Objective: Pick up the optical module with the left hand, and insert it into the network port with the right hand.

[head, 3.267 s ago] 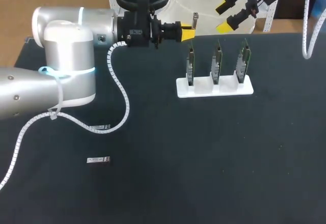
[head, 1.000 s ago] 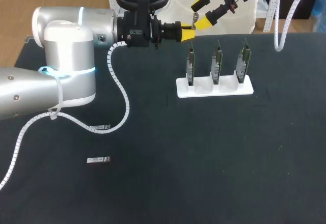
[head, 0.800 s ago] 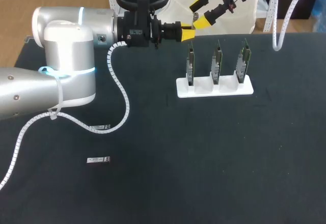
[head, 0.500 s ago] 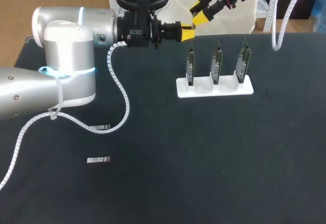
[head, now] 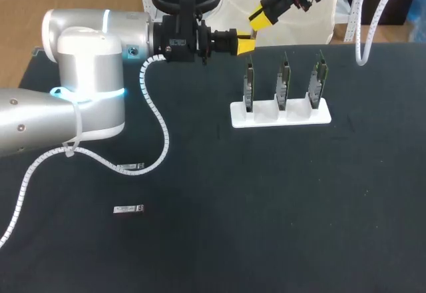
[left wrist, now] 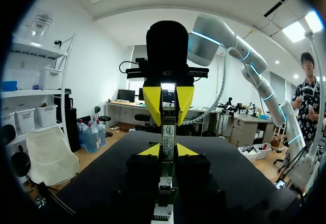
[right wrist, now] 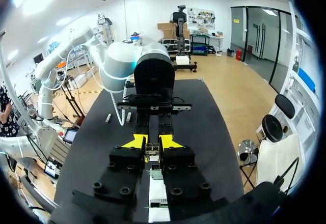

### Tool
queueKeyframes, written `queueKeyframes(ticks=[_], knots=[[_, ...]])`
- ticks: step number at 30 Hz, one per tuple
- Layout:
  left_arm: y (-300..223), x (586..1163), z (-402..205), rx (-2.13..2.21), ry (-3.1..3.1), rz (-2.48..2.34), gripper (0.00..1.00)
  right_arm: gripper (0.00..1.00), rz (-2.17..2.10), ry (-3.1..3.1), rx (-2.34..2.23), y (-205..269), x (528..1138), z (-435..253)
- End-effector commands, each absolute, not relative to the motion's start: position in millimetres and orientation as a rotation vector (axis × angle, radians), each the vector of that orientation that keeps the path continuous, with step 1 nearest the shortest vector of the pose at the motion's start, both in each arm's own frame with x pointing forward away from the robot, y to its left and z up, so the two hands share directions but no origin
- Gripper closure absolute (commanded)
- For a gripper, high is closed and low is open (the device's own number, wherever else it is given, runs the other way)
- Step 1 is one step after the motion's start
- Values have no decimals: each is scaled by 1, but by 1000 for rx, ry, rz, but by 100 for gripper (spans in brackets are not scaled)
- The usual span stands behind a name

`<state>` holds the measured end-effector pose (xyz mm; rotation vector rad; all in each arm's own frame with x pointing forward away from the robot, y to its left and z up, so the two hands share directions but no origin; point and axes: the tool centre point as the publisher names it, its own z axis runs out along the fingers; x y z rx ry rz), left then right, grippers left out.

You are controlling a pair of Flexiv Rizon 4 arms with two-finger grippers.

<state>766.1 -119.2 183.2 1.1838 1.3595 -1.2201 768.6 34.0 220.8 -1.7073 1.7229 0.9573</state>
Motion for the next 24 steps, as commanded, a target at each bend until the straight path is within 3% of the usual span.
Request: queueKeyframes(ticks=[1, 24], knots=[[-119, 766, 183, 1178, 1360, -1214, 0, 100, 953, 1721, -1707, 33, 764, 221], [-101, 759, 172, 1358, 1473, -1069, 0, 100, 933, 1738, -1695, 24, 754, 219]])
